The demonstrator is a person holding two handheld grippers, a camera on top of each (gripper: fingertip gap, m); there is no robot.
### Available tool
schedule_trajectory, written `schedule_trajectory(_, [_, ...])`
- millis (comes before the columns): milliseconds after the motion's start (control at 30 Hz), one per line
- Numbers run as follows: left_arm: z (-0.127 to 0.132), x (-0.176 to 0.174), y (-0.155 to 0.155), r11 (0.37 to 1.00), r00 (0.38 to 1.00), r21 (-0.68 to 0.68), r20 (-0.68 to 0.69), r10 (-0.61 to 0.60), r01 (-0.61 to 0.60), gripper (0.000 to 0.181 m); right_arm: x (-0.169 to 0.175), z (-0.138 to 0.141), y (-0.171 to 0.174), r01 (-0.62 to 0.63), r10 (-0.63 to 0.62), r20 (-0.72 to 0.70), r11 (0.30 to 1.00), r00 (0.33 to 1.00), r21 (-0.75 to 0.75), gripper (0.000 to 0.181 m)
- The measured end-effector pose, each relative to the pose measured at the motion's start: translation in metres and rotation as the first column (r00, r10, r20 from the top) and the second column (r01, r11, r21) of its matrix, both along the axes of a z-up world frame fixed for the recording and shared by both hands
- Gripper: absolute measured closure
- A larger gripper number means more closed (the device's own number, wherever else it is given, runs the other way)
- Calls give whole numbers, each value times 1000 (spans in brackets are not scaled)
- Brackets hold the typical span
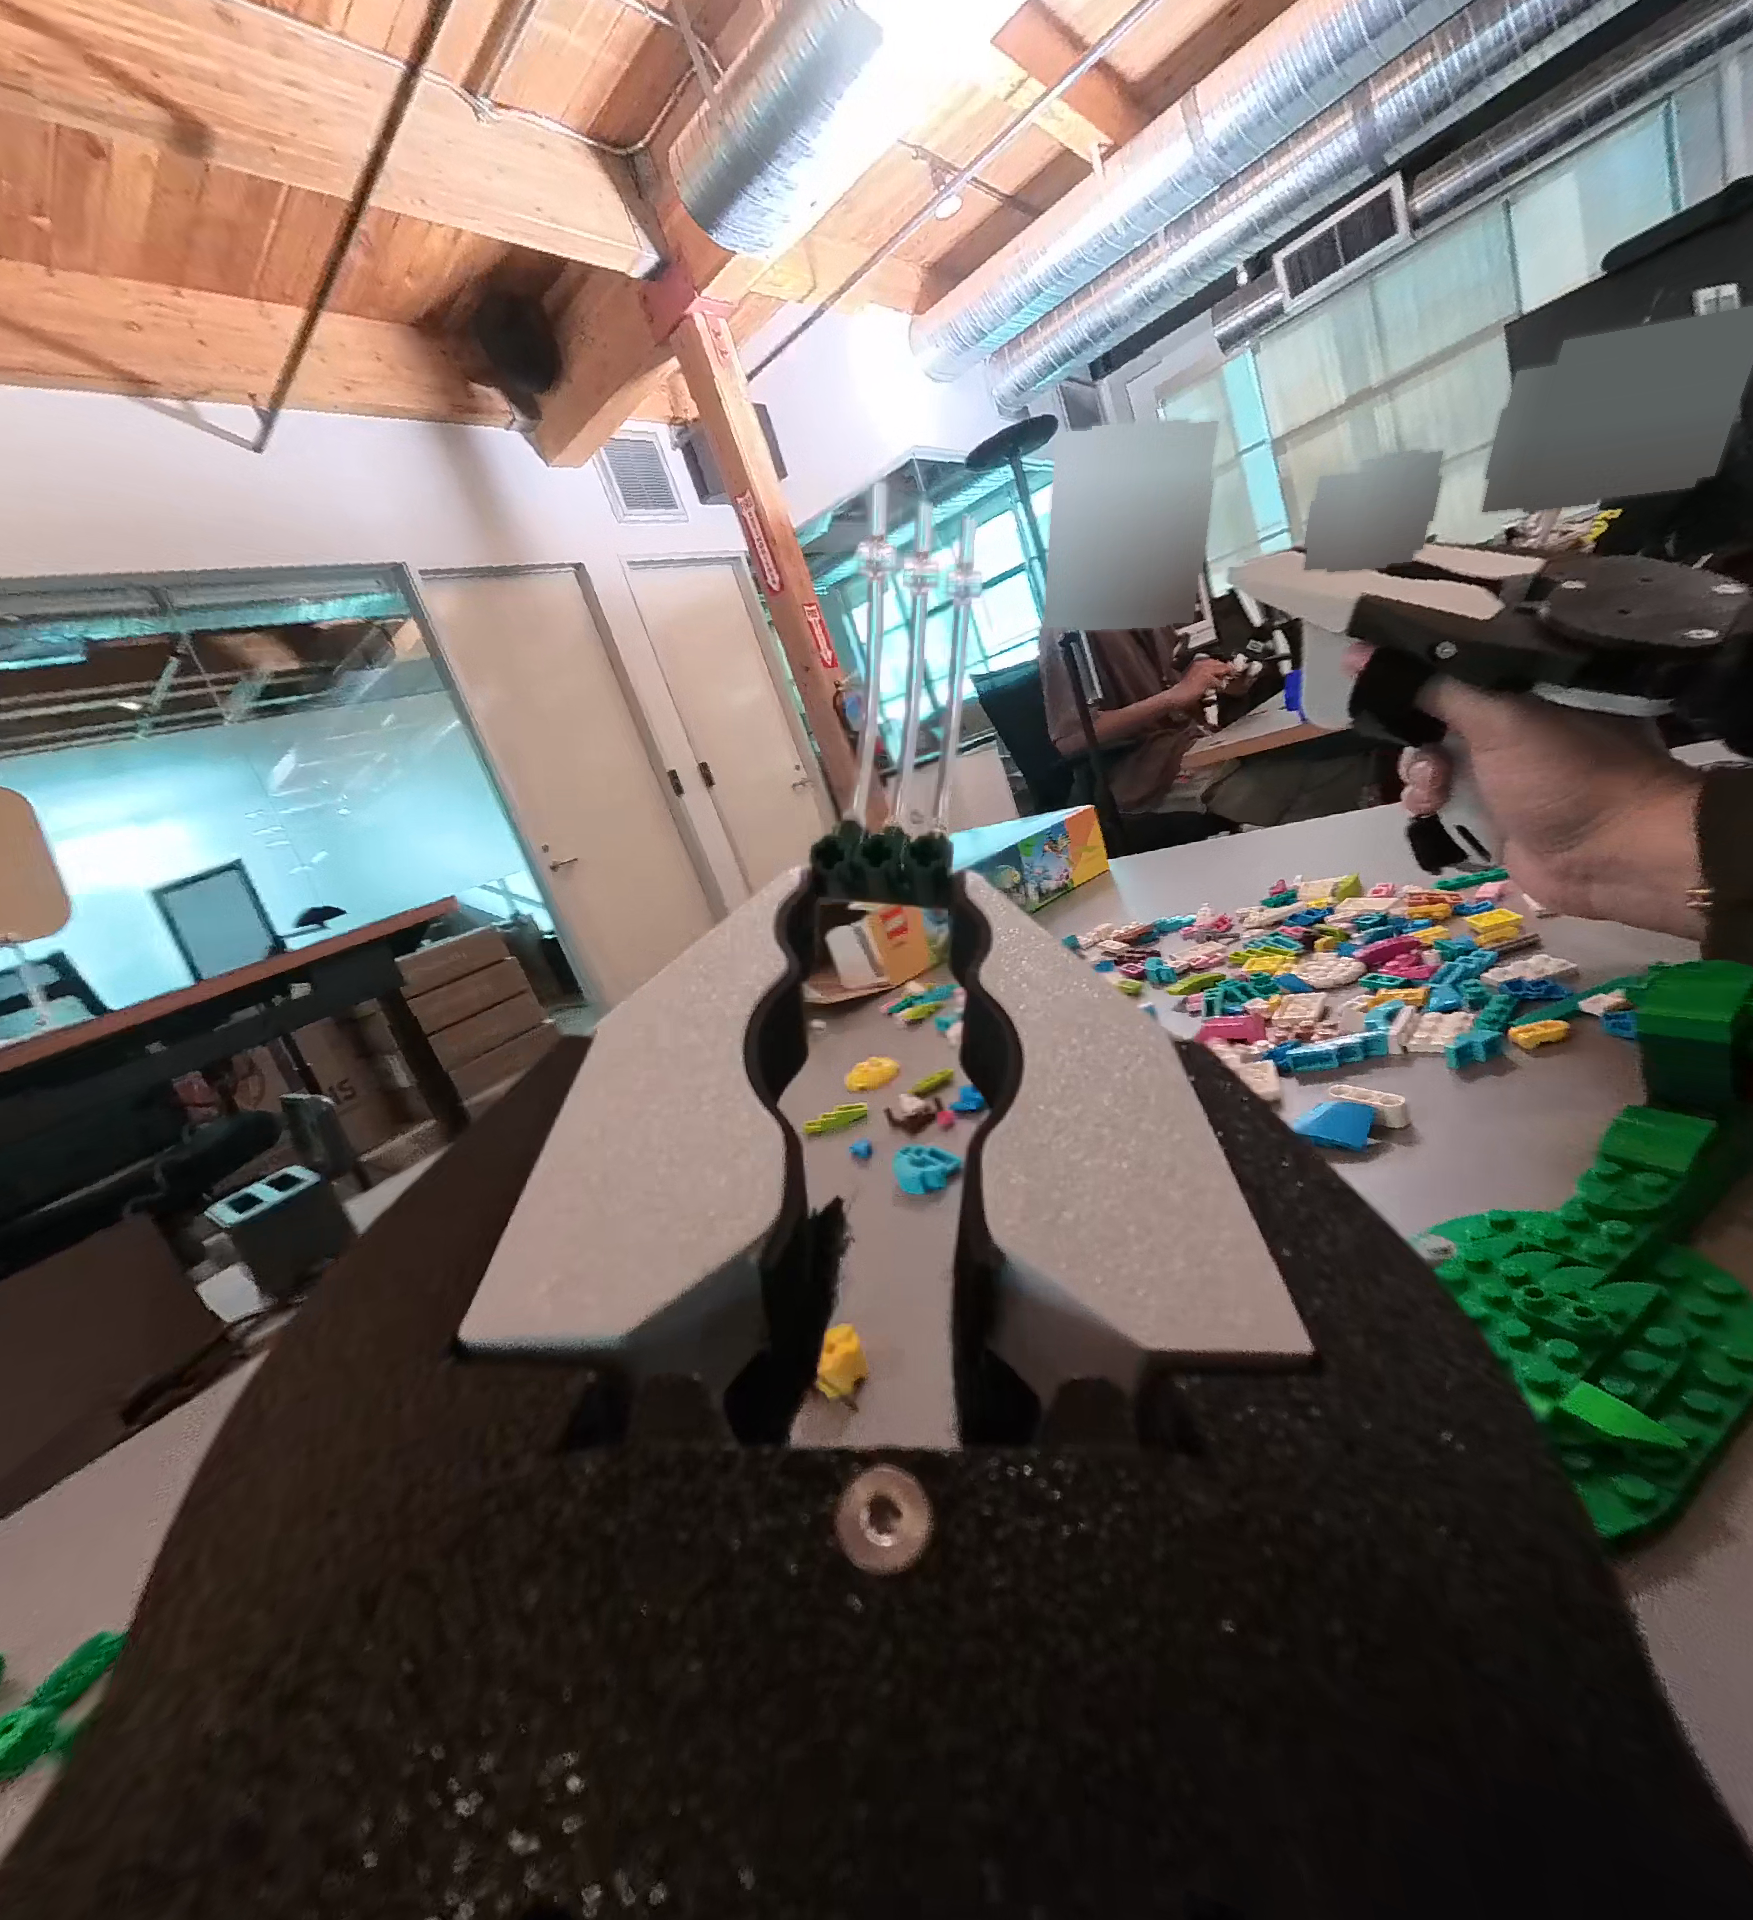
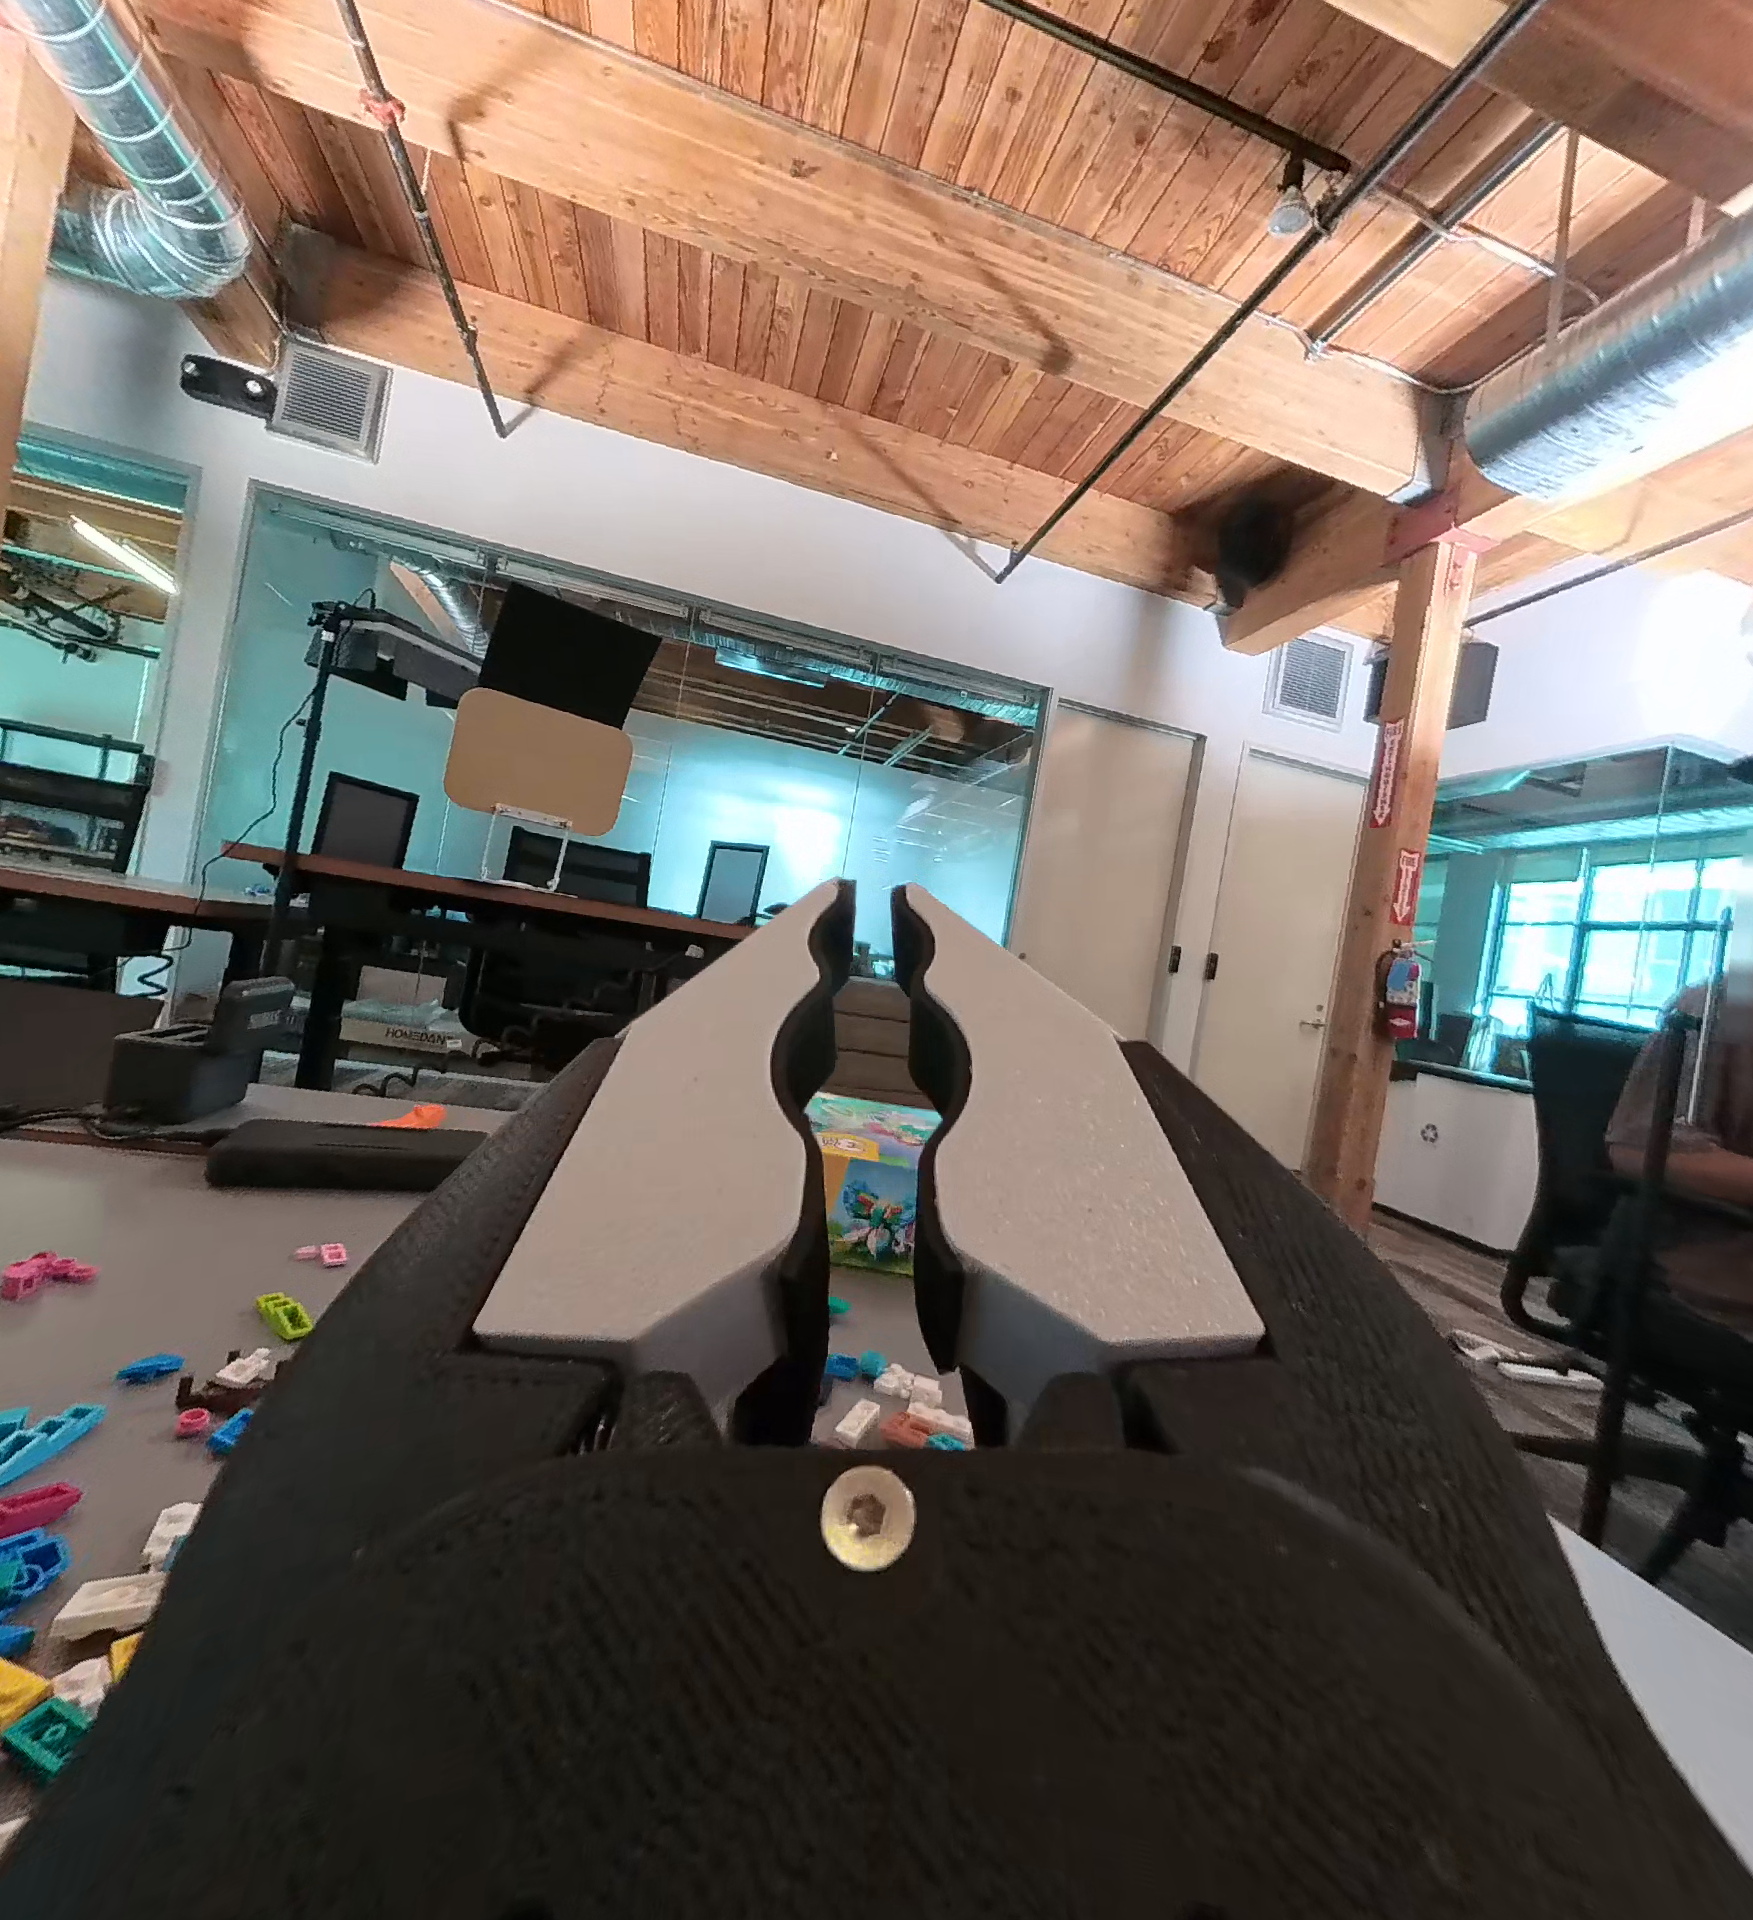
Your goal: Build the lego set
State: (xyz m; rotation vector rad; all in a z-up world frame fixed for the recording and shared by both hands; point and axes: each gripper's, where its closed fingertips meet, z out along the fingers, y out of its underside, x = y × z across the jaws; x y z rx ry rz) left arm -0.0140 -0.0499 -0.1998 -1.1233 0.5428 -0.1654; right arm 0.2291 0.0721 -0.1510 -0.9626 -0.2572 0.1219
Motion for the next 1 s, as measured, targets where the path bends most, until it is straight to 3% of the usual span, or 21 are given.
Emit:
schedule_trajectory(300, [-1,1,0,1000,1000,-8,4,-12,12,159,-10,-3,0,18,-19,80,1000,997,6,177])
schedule_trajectory(533, [-2,2,0,1000,1000,-9,6,-13,13,159,-18,-18,13,233,-221,308,972,925,-4,180])
schedule_trajectory(1000, [-2,3,0,1000,1000,-13,7,-22,22,159,28,-15,20,344,-328,186,937,926,-66,181])
